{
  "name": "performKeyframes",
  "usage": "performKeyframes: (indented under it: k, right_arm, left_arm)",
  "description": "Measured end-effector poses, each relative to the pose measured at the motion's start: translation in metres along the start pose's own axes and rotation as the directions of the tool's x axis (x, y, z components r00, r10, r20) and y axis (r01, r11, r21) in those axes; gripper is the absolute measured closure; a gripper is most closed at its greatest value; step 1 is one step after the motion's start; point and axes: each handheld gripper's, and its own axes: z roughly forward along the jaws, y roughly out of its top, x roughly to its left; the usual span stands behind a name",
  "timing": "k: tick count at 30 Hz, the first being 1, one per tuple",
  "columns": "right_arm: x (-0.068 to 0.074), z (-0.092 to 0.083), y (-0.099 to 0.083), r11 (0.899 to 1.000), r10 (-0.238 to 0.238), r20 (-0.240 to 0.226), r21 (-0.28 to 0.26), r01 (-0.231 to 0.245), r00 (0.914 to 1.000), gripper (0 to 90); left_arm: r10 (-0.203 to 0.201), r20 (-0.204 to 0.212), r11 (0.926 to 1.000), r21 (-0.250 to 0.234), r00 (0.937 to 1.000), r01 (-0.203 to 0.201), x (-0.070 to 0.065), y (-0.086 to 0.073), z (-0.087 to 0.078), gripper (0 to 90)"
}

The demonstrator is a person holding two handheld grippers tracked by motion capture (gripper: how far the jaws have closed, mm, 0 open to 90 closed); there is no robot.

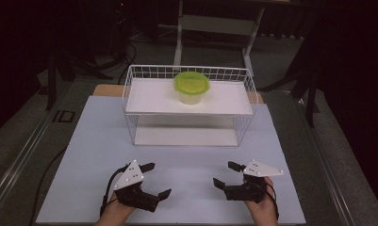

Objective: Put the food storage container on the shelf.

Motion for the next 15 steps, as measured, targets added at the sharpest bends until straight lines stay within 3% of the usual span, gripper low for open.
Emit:
performKeyframes:
  k: [4,8,15]
  right_arm:
    - [-0.0017,-0.0039,-0.0054,1.0,-0.007,0.006,0.0,0.007,1.0,14.3]
    - [-0.0042,-0.0023,-0.006,1.0,-0.018,0.01,0.0,0.018,0.9998,14.3]
    - [-0.0089,-0.0007,-0.0086,1.0,-0.007,0.009,0.006,0.007,0.9999,14.3]
  left_arm:
    - [0.018,-0.004,0.9998,-0.007,0.9998,-0.018,0.0031,-0.0006,-0.0039,1.8]
    - [0.018,-0.025,0.9997,0.017,0.9995,-0.018,0.0063,-0.0065,-0.0014,1.9]
    - [0.032,-0.009,0.9989,0.036,0.9994,-0.032,0.0034,-0.0093,0.0038,1.9]
